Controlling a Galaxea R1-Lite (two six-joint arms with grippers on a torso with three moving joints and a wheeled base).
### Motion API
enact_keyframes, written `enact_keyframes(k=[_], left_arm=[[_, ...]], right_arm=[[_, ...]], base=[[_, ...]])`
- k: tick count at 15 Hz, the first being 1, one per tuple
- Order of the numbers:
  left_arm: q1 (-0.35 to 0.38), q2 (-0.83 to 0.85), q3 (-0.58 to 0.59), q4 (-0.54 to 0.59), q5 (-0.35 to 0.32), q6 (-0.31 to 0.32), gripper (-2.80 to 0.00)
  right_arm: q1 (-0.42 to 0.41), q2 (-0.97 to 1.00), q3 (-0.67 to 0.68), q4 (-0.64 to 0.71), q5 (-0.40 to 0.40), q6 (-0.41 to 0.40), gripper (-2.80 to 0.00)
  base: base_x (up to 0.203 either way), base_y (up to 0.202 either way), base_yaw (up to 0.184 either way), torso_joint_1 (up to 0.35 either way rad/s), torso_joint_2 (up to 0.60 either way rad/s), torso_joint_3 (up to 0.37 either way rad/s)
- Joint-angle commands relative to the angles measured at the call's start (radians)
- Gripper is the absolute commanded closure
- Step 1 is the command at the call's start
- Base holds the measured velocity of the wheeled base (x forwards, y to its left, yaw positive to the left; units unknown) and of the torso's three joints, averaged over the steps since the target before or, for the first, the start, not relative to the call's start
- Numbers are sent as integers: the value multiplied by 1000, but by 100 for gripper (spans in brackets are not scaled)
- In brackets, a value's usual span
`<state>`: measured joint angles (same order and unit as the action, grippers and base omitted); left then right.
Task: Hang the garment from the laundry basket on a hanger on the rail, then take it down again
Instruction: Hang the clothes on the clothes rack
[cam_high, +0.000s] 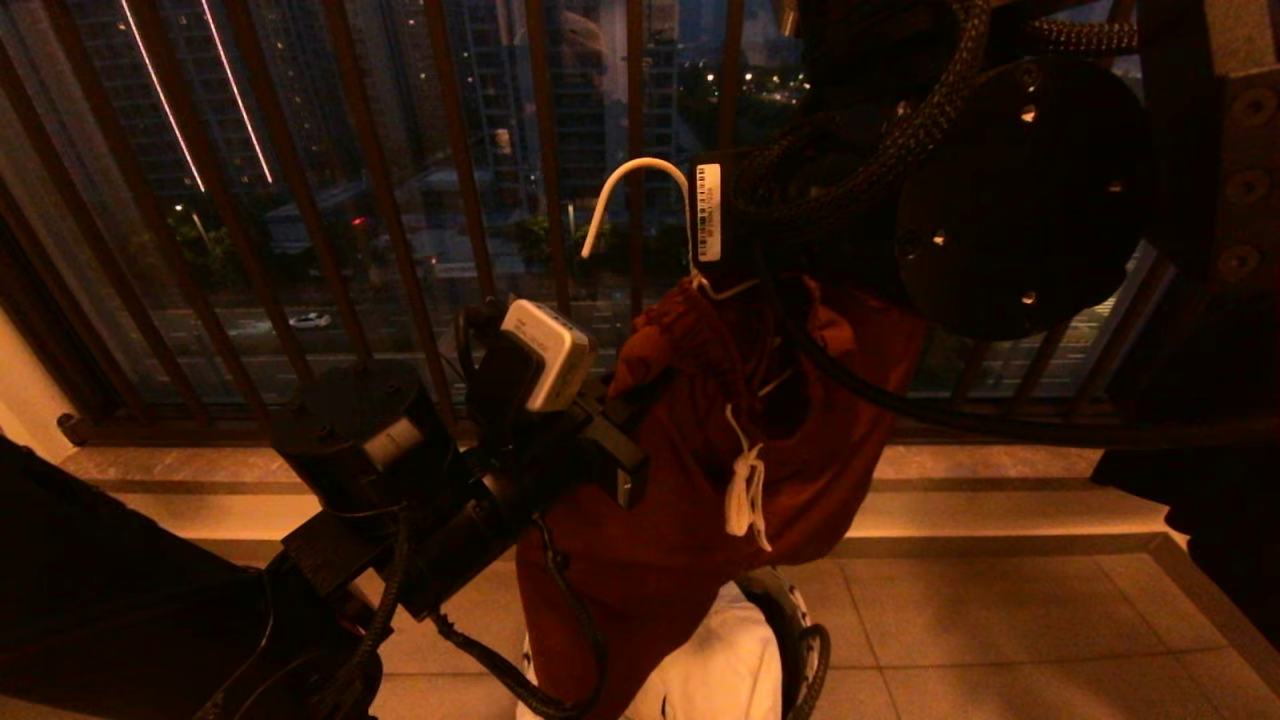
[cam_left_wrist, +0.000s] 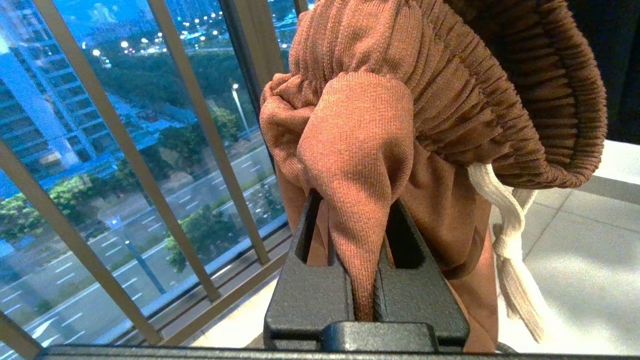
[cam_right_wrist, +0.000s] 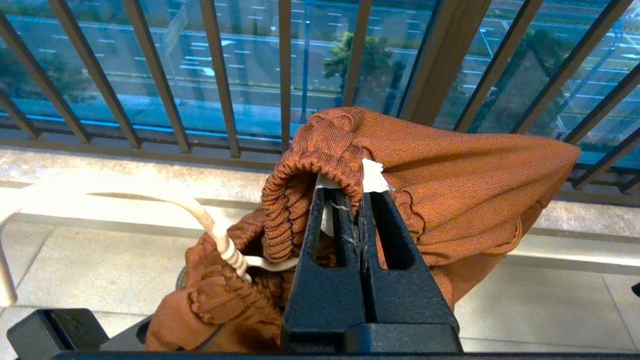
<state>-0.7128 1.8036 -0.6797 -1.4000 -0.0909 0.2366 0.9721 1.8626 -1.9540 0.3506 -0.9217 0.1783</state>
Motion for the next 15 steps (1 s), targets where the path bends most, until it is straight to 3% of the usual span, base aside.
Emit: enact_keyframes(k=[1,9,12,15], left_arm=[[-2,-6,3,-8,-1,0,0],[-2,-12,3,-32,-8,-93,0],[-4,-10,8,-83,-14,-107,0],[-5,-24,35,-85,-86,-135,0]], right_arm=[[0,1,0,1,-5,1,0],[1,-34,1,4,7,3,0],[2,-34,1,2,59,21,0],[0,-41,1,-9,74,26,0]], base=[[0,0,0,0,0,0],[0,0,0,0,0,0],[0,0,0,0,0,0],[0,0,0,0,0,0]])
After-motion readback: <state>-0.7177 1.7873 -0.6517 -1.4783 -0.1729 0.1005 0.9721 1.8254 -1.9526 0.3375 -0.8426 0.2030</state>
